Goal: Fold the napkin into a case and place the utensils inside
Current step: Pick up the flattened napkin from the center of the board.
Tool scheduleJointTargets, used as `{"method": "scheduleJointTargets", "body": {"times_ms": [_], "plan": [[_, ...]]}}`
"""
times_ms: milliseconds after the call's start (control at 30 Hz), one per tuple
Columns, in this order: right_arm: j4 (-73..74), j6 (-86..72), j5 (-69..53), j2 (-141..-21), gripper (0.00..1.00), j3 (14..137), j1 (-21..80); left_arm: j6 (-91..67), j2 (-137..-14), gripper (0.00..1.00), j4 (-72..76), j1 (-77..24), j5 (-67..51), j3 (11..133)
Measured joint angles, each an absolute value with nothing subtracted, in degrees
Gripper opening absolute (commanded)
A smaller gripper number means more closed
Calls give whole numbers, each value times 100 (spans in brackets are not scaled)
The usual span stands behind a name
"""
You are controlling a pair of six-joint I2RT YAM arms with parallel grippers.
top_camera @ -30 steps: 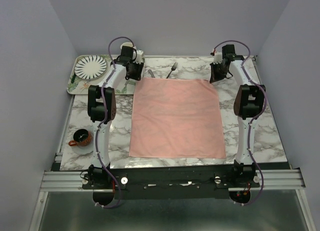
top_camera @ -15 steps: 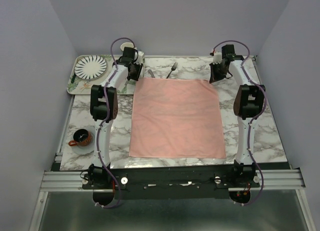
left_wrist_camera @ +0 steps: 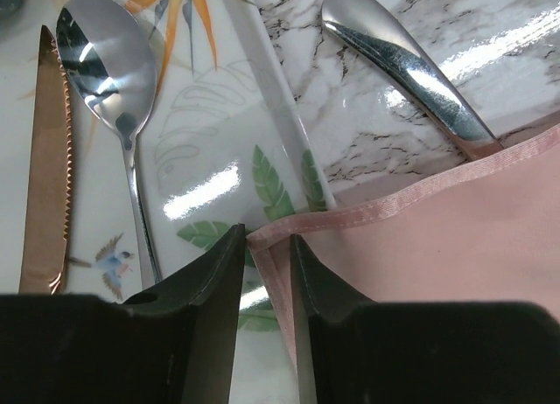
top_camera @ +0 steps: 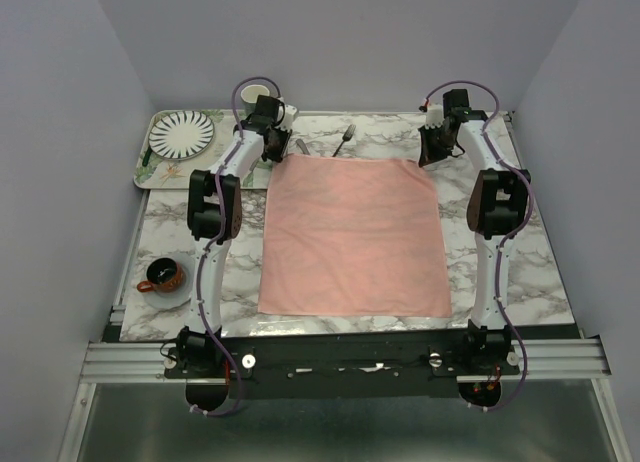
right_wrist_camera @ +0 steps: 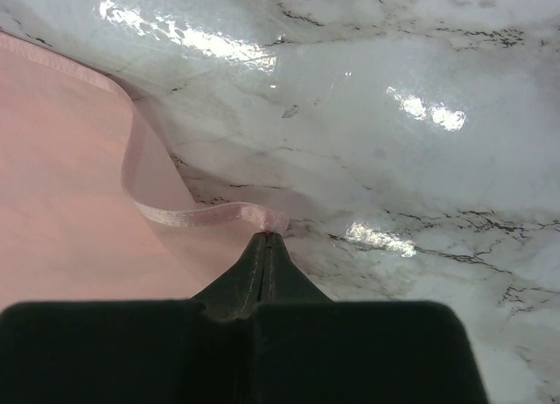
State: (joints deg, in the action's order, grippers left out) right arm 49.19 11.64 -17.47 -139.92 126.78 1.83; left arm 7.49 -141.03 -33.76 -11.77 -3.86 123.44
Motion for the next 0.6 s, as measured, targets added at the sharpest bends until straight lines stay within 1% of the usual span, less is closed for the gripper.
{"method": "scheduleJointTargets", "body": {"times_ms": [33, 100, 133, 200, 233, 533, 600], "plan": [[4919, 1164, -1747, -13992, 1, 12678, 183, 768, -14138, 27, -3406, -1177, -386, 12407], [4919, 1164, -1754, -13992, 1, 12678, 183, 777, -14186, 21, -3489, -1188, -386, 12514], [4919, 1164, -1754, -13992, 1, 12678, 183, 794, -14193, 15, -3507, -1188, -384, 12532], [4921, 1166, -1769, -13992, 1, 12678, 183, 808, -14202, 7, -3568, -1190, -384, 12564], [4921, 1168, -1778, -13992, 1, 12678, 183, 821, -14208, 0, -3599, -1192, -381, 12582], [4984, 1210, -1903, -13861, 1, 12678, 183, 832, -14178, 0, -3616, -1192, -373, 12604], [5000, 1221, -1922, -13710, 1, 12676, 183, 829, -14020, 0, -3540, -1192, -395, 12422]]}}
